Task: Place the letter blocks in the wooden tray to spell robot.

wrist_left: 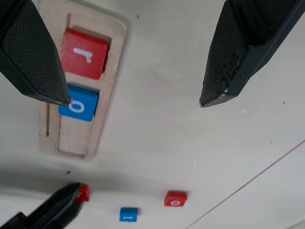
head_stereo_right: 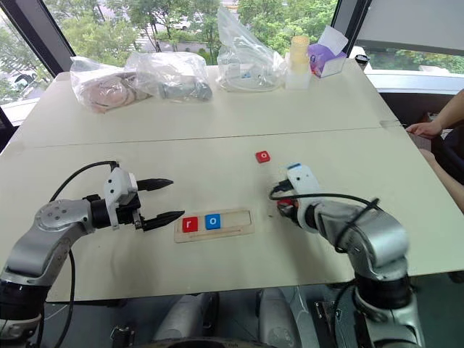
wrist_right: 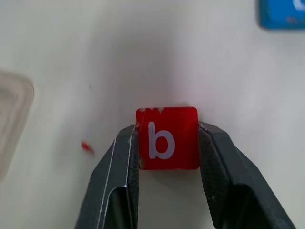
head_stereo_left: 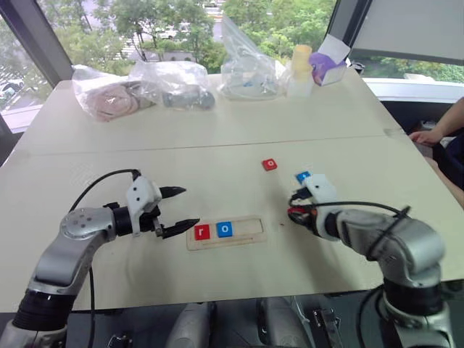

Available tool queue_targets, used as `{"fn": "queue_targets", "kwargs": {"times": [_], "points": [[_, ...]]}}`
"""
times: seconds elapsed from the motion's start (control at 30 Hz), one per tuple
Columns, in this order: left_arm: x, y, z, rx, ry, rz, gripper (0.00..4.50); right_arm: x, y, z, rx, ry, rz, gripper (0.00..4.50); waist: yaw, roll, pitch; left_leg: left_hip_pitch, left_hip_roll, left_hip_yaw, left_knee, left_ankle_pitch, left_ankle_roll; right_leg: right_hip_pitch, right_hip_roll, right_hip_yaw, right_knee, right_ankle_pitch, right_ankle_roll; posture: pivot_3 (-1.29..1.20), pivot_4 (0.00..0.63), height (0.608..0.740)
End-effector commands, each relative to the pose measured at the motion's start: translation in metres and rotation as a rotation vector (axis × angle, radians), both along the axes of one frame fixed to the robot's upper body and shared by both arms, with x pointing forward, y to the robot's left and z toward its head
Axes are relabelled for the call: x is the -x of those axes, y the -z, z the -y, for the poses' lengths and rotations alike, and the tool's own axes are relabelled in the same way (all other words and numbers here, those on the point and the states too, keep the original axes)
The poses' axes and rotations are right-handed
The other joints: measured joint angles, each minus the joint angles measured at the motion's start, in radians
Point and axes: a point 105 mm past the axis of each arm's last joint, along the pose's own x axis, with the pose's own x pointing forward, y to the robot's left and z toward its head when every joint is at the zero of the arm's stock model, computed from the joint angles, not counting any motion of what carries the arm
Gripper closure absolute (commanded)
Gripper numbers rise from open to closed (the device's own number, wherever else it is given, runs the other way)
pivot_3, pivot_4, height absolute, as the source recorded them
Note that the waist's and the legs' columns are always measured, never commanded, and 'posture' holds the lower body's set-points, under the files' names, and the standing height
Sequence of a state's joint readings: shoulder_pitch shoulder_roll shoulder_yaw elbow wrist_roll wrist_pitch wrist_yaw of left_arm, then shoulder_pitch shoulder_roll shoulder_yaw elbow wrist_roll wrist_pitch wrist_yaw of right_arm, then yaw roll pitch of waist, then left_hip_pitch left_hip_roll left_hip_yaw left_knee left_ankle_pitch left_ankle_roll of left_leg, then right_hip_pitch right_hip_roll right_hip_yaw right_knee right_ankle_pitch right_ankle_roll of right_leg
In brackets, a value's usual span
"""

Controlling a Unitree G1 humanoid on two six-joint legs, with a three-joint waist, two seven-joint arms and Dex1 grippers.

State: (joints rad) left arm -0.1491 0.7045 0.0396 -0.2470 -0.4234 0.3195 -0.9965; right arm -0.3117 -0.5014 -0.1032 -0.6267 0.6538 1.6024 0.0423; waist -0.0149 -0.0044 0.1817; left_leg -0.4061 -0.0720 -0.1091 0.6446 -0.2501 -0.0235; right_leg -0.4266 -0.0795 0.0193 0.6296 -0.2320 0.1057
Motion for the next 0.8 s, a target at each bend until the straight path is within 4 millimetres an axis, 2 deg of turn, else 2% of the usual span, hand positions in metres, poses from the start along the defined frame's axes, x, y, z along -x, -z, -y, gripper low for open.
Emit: {"fn": "queue_targets", "kwargs": {"times": [0.03,0.13,0.2,0.23,0.3,0.4,0.47,0.57,0.63,0.7,0.8], "points": [[-0.002,-0.007,0.004,0.011,0.020,0.027,0.00,0.011,0.000,-0.006,-0.010,-0.042,-0.020,3.35,0.001,0.000,0.000,0.000,0.000,0.000,0.000,0.000,0.000,0.000,0.000,0.000,0.000,0.000,0.000,0.00,0.150,0.740],[-0.004,-0.007,0.005,0.008,0.026,0.031,0.00,0.013,0.001,-0.005,-0.015,-0.036,-0.038,3.35,0.001,0.000,0.000,0.000,0.000,0.000,0.000,0.000,0.000,0.000,0.000,0.000,0.000,0.000,0.000,0.00,0.150,0.740],[-0.004,-0.007,0.005,0.006,0.027,0.033,0.00,0.013,-0.001,-0.004,-0.015,-0.032,-0.046,2.31,0.001,0.000,0.000,0.000,0.000,0.000,0.000,0.000,0.000,0.000,0.000,0.000,0.000,0.000,0.000,0.00,0.150,0.740],[-0.004,-0.007,0.005,0.006,0.027,0.034,0.00,0.013,-0.002,-0.004,-0.015,-0.031,-0.049,2.02,0.002,0.000,0.000,0.000,0.000,0.000,0.000,0.000,0.000,0.000,0.000,0.000,0.000,0.000,0.000,0.00,0.150,0.740],[-0.004,-0.007,0.005,0.005,0.024,0.035,0.00,0.012,-0.007,-0.004,-0.005,-0.056,-0.048,1.18,0.002,0.000,0.000,0.000,0.000,0.000,0.000,0.000,0.000,0.000,0.000,0.000,0.000,0.000,0.000,0.00,0.150,0.740],[-0.004,-0.007,0.004,0.006,0.017,0.036,0.00,0.009,-0.035,-0.004,0.067,-0.178,0.005,0.01,0.003,0.002,0.002,-0.001,0.000,0.001,0.001,0.000,0.000,0.000,0.000,0.000,-0.001,-0.001,-0.001,0.00,0.150,0.740],[-0.004,-0.006,0.005,0.006,0.017,0.037,0.00,0.007,-0.056,-0.008,0.045,-0.274,0.063,0.01,0.003,0.002,0.002,-0.001,0.000,0.001,0.002,0.000,0.001,0.000,0.000,0.000,-0.001,-0.001,-0.002,0.00,0.150,0.740],[-0.004,-0.006,0.006,0.007,0.015,0.039,0.00,-0.007,-0.077,-0.005,0.085,-0.391,0.269,0.01,0.004,0.001,0.002,-0.001,0.000,0.000,0.002,0.000,0.001,0.001,0.001,-0.002,-0.001,-0.002,0.002,0.00,0.150,0.740],[-0.004,-0.007,0.006,0.009,0.013,0.045,0.00,-0.003,-0.070,-0.001,0.163,-0.590,0.303,0.01,0.004,0.001,0.002,-0.001,-0.001,0.001,0.001,-0.001,0.002,0.001,0.000,-0.003,-0.002,-0.003,0.004,0.00,0.150,0.740],[-0.005,-0.008,0.006,0.011,0.009,0.050,0.00,0.005,-0.056,0.005,0.151,-0.735,0.239,0.01,0.002,0.000,0.002,-0.002,-0.001,0.002,0.002,-0.001,0.003,0.001,-0.001,-0.002,-0.002,-0.003,0.005,0.00,0.150,0.740],[-0.006,-0.010,0.004,0.017,0.000,0.053,0.00,0.000,-0.036,0.023,0.135,-0.846,0.167,0.01,-0.004,-0.001,0.003,-0.001,-0.001,0.003,0.002,-0.001,0.003,0.002,-0.001,0.000,-0.002,-0.003,0.005,0.00,0.150,0.740]]}}
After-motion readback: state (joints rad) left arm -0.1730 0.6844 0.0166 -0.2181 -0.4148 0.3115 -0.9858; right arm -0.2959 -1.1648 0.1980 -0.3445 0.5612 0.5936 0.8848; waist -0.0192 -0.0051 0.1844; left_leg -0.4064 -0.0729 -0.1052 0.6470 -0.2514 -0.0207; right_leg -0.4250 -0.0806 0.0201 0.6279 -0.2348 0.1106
